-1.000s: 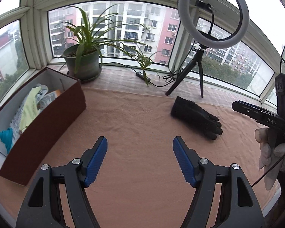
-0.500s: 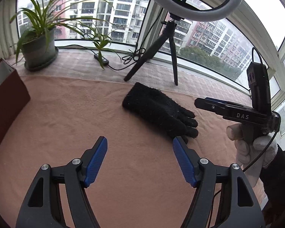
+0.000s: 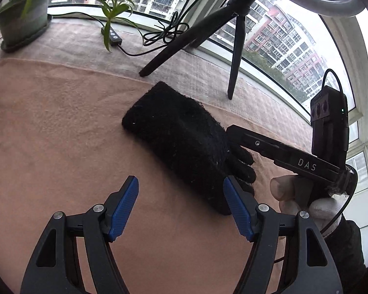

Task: Organize soft objects
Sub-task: 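Close both tools on the black glove's cuff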

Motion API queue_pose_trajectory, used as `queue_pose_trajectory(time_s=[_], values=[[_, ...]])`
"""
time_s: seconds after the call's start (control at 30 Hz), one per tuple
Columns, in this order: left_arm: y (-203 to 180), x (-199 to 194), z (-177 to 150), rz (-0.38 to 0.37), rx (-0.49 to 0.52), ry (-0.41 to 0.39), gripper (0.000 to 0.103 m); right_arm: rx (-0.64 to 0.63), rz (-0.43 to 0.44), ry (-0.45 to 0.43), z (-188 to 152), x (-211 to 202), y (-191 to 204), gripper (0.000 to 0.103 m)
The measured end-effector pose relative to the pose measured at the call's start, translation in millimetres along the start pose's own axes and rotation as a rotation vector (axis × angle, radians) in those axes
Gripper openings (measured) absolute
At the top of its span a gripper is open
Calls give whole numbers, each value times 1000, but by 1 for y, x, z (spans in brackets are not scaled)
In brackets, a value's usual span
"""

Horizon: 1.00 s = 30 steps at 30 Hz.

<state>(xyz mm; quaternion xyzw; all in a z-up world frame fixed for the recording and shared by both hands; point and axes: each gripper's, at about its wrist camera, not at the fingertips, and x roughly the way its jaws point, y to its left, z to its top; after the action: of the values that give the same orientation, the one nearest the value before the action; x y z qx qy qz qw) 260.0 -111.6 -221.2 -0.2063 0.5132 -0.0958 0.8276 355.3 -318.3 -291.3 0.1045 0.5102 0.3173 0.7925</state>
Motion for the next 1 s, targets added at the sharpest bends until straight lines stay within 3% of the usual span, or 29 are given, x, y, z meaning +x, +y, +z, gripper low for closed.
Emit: queue_pose_trajectory(time_s=[0.33,0.57,0.67,0.73,0.9,1.0], values=[[-1,26,7,15,33,37,71,-3,32,51,5,18,1,69],[4,32,6,-23,19,47,71,-23,87,78,0,23,14,69],[2,33,8,-44,28,47,67,2,130,97,-2,26,13,59],[0,37,10,-47,40,53,51,37,157,108,-3,27,9,50],[-5,36,7,-60,78,55,33,96,199,109,-5,28,5,38],[-11,32,5,-63,112,41,27,111,231,112,-8,27,9,28]])
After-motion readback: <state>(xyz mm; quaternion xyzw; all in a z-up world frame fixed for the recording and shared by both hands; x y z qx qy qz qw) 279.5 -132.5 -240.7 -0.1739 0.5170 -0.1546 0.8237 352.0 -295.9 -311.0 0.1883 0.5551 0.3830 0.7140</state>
